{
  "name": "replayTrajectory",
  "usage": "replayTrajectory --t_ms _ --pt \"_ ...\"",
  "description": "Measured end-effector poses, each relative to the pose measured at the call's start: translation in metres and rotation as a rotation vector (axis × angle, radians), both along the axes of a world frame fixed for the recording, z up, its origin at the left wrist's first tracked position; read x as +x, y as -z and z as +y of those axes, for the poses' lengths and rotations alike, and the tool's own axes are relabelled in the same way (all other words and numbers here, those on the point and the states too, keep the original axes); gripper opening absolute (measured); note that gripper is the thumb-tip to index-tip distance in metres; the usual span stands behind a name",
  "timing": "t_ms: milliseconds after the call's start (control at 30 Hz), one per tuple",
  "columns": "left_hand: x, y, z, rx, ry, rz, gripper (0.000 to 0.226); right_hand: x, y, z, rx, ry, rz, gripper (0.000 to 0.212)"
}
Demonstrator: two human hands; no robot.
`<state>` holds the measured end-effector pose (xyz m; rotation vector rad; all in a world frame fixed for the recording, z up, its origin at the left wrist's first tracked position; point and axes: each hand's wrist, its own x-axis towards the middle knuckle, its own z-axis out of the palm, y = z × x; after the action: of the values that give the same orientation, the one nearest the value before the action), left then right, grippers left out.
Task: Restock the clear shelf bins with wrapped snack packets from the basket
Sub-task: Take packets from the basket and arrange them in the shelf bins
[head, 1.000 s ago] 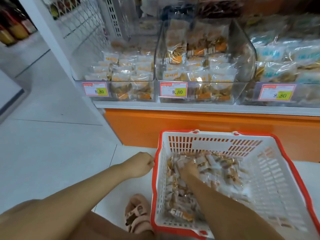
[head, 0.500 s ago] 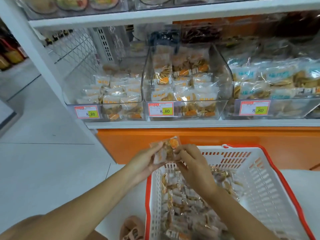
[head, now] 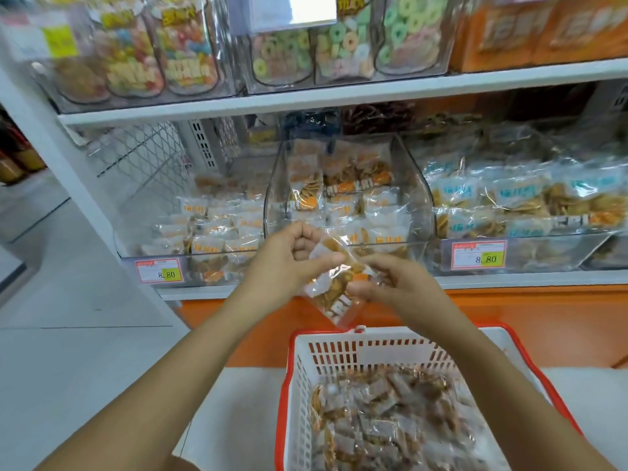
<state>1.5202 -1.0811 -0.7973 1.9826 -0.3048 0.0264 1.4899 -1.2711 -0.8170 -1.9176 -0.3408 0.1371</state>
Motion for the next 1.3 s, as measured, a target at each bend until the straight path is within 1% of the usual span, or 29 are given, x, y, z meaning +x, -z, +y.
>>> replayTrajectory --t_ms 67,133,167,233,267,333,400,467,533,633,667,733,767,833,867,933,1000,1033,1067,1133,1200,1267,1300 --pt "0.013 -0.012 -0.005 -0.023 -0.114 -0.061 0.021 0.016 -0.013 0.0 0.084 0.073 -0.028 0.008" --pt "0.03 -0.016 -0.001 -0.013 -0.209 -0.093 0.024 0.044 -0.019 0.001 0.184 0.263 -0.023 0.007" --pt "0.039 -0.014 0.002 0.068 -0.258 -0.111 0.028 0.062 -0.022 0.002 0.223 0.358 -0.01 0.01" --pt "0.048 -0.005 0.007 0.292 -0.329 -0.173 0.039 0.105 -0.024 0.002 0.227 0.489 0.037 0.012" --pt "0.051 0.001 0.007 0.373 -0.338 -0.212 0.042 0.126 -0.022 0.002 0.18 0.527 0.067 0.011" --pt "0.052 0.011 0.006 0.458 -0.322 -0.284 0.044 0.166 -0.015 0.002 0.02 0.569 0.134 0.023" --pt "0.052 0.017 0.005 0.478 -0.325 -0.316 0.043 0.193 -0.01 0.005 -0.101 0.574 0.162 0.015" --pt "0.055 0.018 0.006 0.467 -0.328 -0.323 0.043 0.207 -0.007 0.012 -0.158 0.54 0.193 0.025" --pt "0.056 0.018 0.007 0.464 -0.313 -0.323 0.043 0.214 -0.004 0.019 -0.279 0.531 0.178 0.03" --pt "0.053 0.02 0.012 0.458 -0.282 -0.325 0.041 0.212 -0.002 0.027 -0.53 0.62 0.073 0.031" --pt "0.049 0.021 0.014 0.457 -0.275 -0.328 0.039 0.208 -0.002 0.029 -0.635 0.653 0.016 0.036" --pt "0.039 0.026 0.019 0.455 -0.235 -0.367 0.034 0.194 -0.01 0.031 -0.702 0.687 -0.116 0.05" --pt "0.032 0.03 0.02 0.453 -0.194 -0.405 0.029 0.184 -0.015 0.033 -0.643 0.691 -0.177 0.05" --pt "0.012 0.042 0.022 0.448 -0.101 -0.472 0.021 0.154 -0.018 0.035 -0.401 0.658 -0.356 0.028" --pt "0.002 0.049 0.023 0.457 -0.063 -0.491 0.021 0.136 -0.014 0.036 -0.324 0.626 -0.448 0.022" --pt "-0.015 0.065 0.026 0.498 0.009 -0.495 0.022 0.091 0.002 0.039 -0.303 0.536 -0.622 0.031" --pt "-0.029 0.084 0.034 0.557 0.082 -0.378 0.017 0.05 0.038 0.042 -0.318 0.418 -0.696 0.035" --pt "-0.033 0.094 0.039 0.588 0.111 -0.276 0.015 0.036 0.064 0.043 -0.357 0.353 -0.679 0.035" --pt "-0.038 0.105 0.043 0.631 0.134 -0.164 0.017 0.026 0.093 0.046 -0.428 0.291 -0.59 0.034" --pt "-0.046 0.132 0.049 0.788 0.19 0.054 0.031 0.017 0.154 0.051 -0.618 0.154 -0.224 0.029" --pt "-0.054 0.154 0.053 0.942 0.296 0.223 0.043 0.005 0.219 0.054 -0.762 0.054 0.157 0.018" --pt "-0.06 0.168 0.056 1.045 0.401 0.283 0.048 -0.013 0.275 0.057 -0.776 -0.001 0.455 0.011" --pt "-0.062 0.17 0.056 1.086 0.447 0.287 0.048 -0.023 0.293 0.06 -0.746 -0.026 0.563 0.013"
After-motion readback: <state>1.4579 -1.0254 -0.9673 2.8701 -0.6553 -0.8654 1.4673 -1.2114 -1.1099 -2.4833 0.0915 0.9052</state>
